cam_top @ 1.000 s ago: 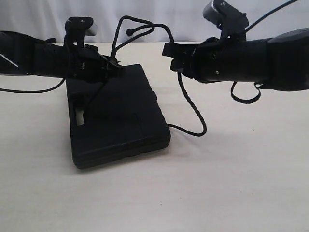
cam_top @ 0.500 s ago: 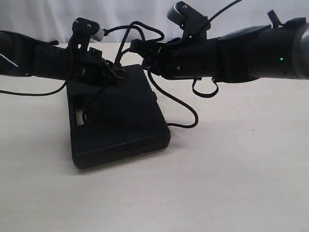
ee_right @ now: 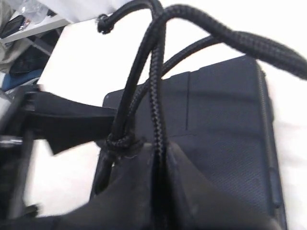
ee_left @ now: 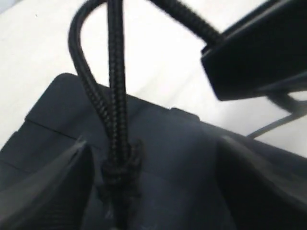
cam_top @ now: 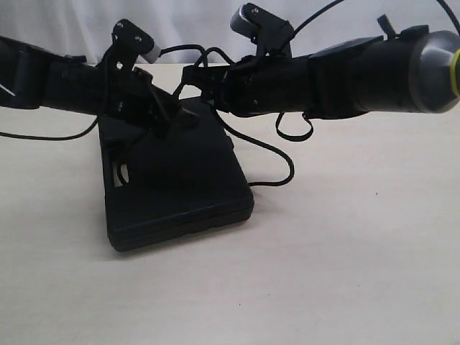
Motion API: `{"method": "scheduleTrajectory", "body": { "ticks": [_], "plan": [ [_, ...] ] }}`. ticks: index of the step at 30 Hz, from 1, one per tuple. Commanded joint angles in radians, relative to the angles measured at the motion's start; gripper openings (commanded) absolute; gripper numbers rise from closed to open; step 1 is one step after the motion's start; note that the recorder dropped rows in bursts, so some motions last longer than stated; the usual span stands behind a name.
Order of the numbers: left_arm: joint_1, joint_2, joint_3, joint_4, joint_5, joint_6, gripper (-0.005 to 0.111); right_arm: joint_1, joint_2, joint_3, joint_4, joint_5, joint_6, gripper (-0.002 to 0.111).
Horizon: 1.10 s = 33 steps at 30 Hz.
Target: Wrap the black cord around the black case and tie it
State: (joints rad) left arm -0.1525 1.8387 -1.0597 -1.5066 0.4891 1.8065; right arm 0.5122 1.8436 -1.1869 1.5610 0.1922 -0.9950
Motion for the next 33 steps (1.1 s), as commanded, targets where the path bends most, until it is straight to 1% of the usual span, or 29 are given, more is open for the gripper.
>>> {"method": "scheduleTrajectory", "body": {
  "ticks": [1, 3, 5, 6, 9, 10, 12, 14, 17, 20, 22, 24, 27, 31, 33],
  "plan": [
    [-0.005, -0.092, -0.002, 0.013, 0.018, -0.034, 0.076, 0.000, -0.003, -0.006, -0.003, -0.042, -0.013, 0.004],
    [0.001, -0.130, -0.002, 0.027, -0.006, -0.038, 0.079, 0.000, -0.003, -0.006, -0.003, -0.045, -0.013, 0.004],
    [0.025, -0.158, -0.002, 0.033, -0.006, -0.088, 0.078, 0.000, -0.003, -0.006, -0.003, -0.045, -0.013, 0.004],
    [0.039, -0.164, -0.002, 0.030, -0.008, -0.137, 0.078, 0.000, -0.003, -0.006, -0.003, -0.045, -0.013, 0.004],
    [0.112, -0.160, -0.002, 0.030, 0.026, -0.385, 0.078, 0.000, -0.003, -0.006, -0.003, -0.045, -0.011, 0.004],
    [0.144, -0.147, -0.012, 0.030, 0.078, -0.454, 0.078, 0.000, -0.003, -0.006, -0.003, -0.045, -0.011, 0.004],
    [0.206, -0.109, -0.055, 0.030, 0.228, -0.577, 0.078, 0.000, -0.003, -0.006, -0.003, -0.037, -0.011, 0.004],
    [0.263, -0.046, -0.137, 0.030, 0.373, -0.744, 0.078, 0.000, -0.003, -0.006, -0.003, -0.032, -0.011, 0.004],
    [0.304, 0.064, -0.262, 0.036, 0.501, -0.957, 0.078, 0.000, -0.003, -0.006, -0.003, -0.027, -0.011, 0.004],
    [0.303, 0.197, -0.386, 0.033, 0.646, -1.097, 0.078, 0.000, -0.003, -0.006, -0.003, -0.027, -0.011, 0.004],
    [0.291, 0.269, -0.441, 0.011, 0.695, -1.153, 0.078, 0.000, -0.003, -0.006, -0.003, -0.027, -0.011, 0.004],
    [0.280, 0.329, -0.475, -0.031, 0.732, -1.175, 0.078, 0.000, -0.003, -0.006, -0.003, -0.027, -0.011, 0.004],
    [0.261, 0.380, -0.490, -0.120, 0.732, -1.175, 0.078, 0.000, -0.003, -0.006, -0.003, -0.032, -0.011, 0.004],
    [0.231, 0.397, -0.490, -0.226, 0.732, -1.150, 0.078, 0.000, -0.003, -0.006, -0.005, -0.033, -0.016, 0.004],
    [0.210, 0.397, -0.490, -0.238, 0.686, -1.126, 0.078, 0.000, -0.003, -0.006, -0.005, -0.033, -0.016, 0.004]
  ]
}}
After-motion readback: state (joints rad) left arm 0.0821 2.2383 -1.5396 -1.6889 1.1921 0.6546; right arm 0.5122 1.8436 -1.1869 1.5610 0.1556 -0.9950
